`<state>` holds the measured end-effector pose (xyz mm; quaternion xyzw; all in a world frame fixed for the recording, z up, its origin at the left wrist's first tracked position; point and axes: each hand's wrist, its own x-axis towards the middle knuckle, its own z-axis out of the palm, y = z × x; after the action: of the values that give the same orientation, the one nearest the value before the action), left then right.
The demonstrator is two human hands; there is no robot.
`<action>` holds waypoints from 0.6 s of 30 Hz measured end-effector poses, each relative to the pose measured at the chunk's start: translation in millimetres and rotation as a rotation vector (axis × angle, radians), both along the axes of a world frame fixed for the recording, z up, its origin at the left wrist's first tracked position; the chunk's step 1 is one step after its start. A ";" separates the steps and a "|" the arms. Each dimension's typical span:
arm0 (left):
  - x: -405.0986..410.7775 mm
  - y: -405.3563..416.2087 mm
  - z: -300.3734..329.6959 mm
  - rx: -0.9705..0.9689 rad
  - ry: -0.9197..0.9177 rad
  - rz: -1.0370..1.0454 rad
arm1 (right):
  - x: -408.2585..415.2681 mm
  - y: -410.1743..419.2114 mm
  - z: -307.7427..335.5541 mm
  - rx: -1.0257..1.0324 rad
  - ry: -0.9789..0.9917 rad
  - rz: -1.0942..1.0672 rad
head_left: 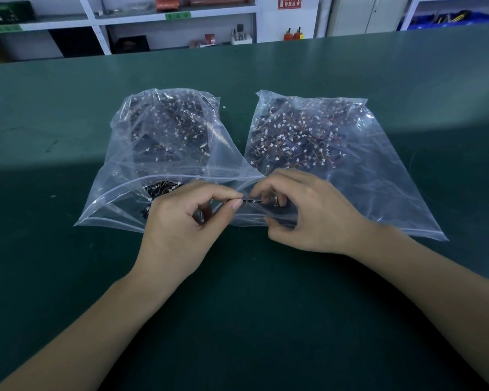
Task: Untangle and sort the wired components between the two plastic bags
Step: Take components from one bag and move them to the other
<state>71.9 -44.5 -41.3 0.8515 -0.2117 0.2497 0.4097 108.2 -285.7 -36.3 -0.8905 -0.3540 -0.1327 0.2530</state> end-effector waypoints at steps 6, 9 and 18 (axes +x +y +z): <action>-0.7 -2.6 -0.4 0.050 -0.055 -0.070 | 1.2 -1.3 -0.3 0.014 0.088 0.009; 1.5 -2.9 -4.4 0.105 -0.063 -0.102 | 4.7 -2.4 -2.1 0.081 0.125 0.020; 8.9 -2.9 -8.6 0.192 -0.093 -0.080 | 15.9 -5.8 -7.5 0.164 0.243 0.077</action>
<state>80.8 -47.4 -49.9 0.8651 -0.2872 0.2512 0.3256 124.0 -291.5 -43.8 -0.8620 -0.3428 -0.0426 0.3710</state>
